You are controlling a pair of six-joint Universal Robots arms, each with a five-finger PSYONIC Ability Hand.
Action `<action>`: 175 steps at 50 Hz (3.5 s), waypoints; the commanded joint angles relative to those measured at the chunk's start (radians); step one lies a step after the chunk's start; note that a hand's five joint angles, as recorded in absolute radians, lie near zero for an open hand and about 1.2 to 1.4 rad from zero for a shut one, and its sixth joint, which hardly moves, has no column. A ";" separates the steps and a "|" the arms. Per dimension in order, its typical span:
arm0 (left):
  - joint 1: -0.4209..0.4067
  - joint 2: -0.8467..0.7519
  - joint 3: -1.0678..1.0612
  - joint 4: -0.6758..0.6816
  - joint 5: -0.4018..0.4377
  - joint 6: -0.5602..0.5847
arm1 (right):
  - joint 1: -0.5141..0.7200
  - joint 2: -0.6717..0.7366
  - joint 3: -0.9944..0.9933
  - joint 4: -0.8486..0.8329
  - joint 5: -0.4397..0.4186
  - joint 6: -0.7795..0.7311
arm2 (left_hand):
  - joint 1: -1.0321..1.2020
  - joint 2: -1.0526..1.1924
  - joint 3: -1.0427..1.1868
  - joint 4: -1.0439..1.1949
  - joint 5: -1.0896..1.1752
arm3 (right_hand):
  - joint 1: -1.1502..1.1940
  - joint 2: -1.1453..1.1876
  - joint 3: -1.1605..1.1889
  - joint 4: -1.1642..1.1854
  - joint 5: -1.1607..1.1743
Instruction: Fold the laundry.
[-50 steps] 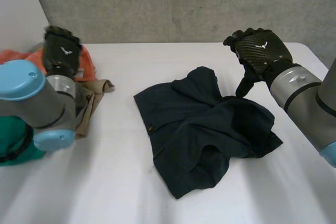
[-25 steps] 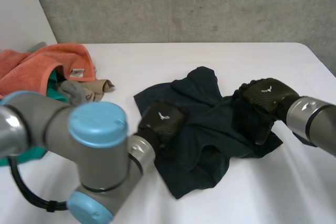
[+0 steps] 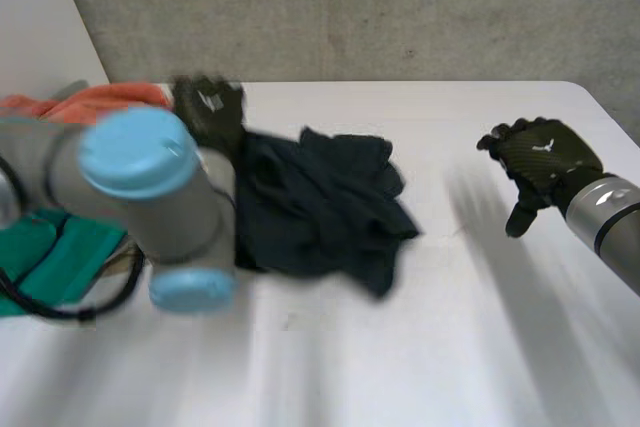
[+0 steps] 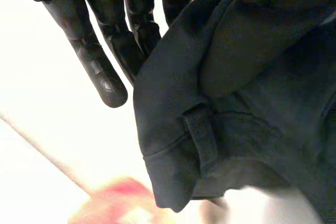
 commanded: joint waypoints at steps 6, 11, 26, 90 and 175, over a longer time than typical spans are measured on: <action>-0.174 0.030 0.069 0.269 0.306 0.145 | -0.007 -0.008 -0.015 0.010 0.002 0.084 | 0.276 0.204 0.211 0.198 0.239 | -0.020 -0.043 -0.035 -0.056 -0.057; -0.287 -0.111 0.068 0.263 0.384 0.135 | -0.008 -0.008 -0.012 0.010 0.002 0.086 | 0.276 0.204 0.211 0.198 0.239 | -0.020 -0.043 -0.035 -0.056 -0.057; -0.404 -0.187 -0.009 0.255 0.536 0.062 | -0.079 -0.009 -0.029 0.008 0.000 0.086 | -0.946 -1.018 -1.011 -1.023 -0.983 | -0.020 -0.043 -0.035 -0.056 -0.057; -0.197 0.122 -0.465 -0.362 0.104 -0.359 | 0.253 0.051 -0.077 0.174 0.180 -0.173 | -0.036 -0.108 -0.101 -0.113 -0.073 | 1.202 1.178 1.187 1.166 1.165; -0.045 0.142 0.221 0.017 0.171 0.010 | 0.266 0.193 -0.238 0.349 -0.159 0.785 | 0.276 0.204 0.211 0.198 0.239 | -0.018 -0.042 -0.034 -0.054 -0.056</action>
